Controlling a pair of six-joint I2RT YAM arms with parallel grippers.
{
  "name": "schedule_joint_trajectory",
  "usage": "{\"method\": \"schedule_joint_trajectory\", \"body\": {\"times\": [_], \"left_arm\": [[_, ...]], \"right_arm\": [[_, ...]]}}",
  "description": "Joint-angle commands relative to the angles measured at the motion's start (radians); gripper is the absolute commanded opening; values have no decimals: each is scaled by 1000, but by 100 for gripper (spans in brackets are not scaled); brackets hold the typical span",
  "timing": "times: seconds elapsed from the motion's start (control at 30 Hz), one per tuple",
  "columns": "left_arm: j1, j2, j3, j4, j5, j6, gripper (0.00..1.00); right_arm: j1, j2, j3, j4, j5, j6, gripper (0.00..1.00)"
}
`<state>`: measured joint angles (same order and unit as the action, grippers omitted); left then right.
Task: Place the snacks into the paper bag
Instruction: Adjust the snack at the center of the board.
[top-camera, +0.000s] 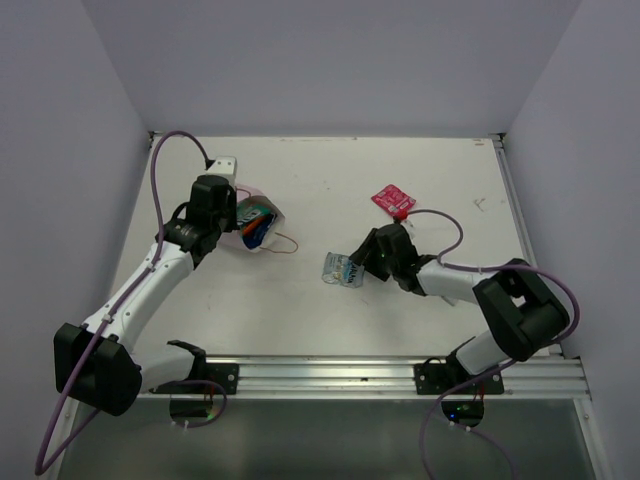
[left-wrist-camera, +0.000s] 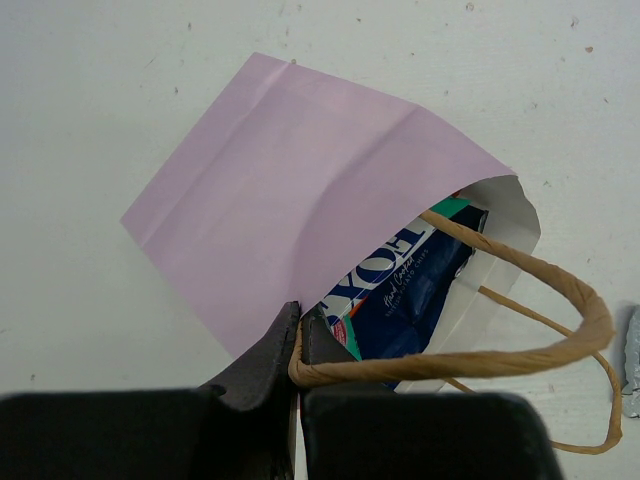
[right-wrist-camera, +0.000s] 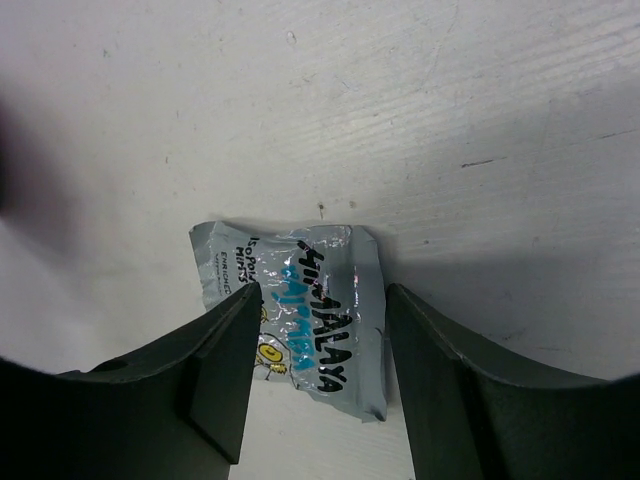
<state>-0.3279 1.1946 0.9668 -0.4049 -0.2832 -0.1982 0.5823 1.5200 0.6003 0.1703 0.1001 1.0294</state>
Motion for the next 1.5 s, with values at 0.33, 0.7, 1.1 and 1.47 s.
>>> {"method": "schedule_joint_trajectory", "body": {"times": [0.33, 0.7, 1.1, 1.47], "left_arm": [[9, -29, 3, 61, -10, 0, 0], [9, -27, 4, 61, -5, 2, 0], [9, -26, 4, 60, -5, 2, 0], [9, -30, 6, 57, -7, 2, 0]], "right_arm": [[34, 321, 113, -271, 9, -160, 43], [54, 319, 159, -365, 118, -233, 0], [57, 103, 156, -437, 127, -331, 0], [110, 83, 237, -525, 53, -427, 49]]}}
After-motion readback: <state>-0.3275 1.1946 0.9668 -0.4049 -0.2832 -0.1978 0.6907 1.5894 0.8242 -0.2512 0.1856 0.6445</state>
